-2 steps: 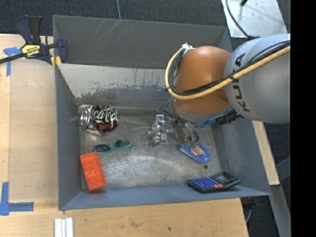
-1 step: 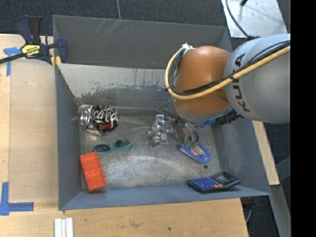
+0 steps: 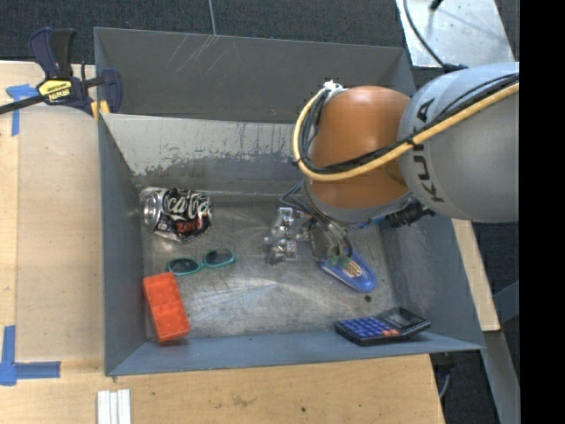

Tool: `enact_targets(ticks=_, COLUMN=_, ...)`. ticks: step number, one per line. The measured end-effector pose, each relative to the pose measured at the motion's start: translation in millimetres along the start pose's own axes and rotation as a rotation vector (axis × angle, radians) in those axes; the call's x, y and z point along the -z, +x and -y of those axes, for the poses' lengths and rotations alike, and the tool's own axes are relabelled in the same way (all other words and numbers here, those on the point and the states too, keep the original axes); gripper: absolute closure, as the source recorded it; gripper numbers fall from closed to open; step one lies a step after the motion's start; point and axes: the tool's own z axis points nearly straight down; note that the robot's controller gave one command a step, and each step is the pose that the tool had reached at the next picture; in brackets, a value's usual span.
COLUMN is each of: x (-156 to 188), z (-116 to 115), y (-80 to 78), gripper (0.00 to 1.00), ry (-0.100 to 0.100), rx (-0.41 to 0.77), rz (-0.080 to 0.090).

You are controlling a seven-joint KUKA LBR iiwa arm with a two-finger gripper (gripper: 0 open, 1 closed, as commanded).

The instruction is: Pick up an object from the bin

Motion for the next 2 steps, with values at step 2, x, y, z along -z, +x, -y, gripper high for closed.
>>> enact_targets(ticks=2, x=18, z=-35, y=-29.6, gripper=1.0, ry=0.0, rx=-0.041, rz=0.003)
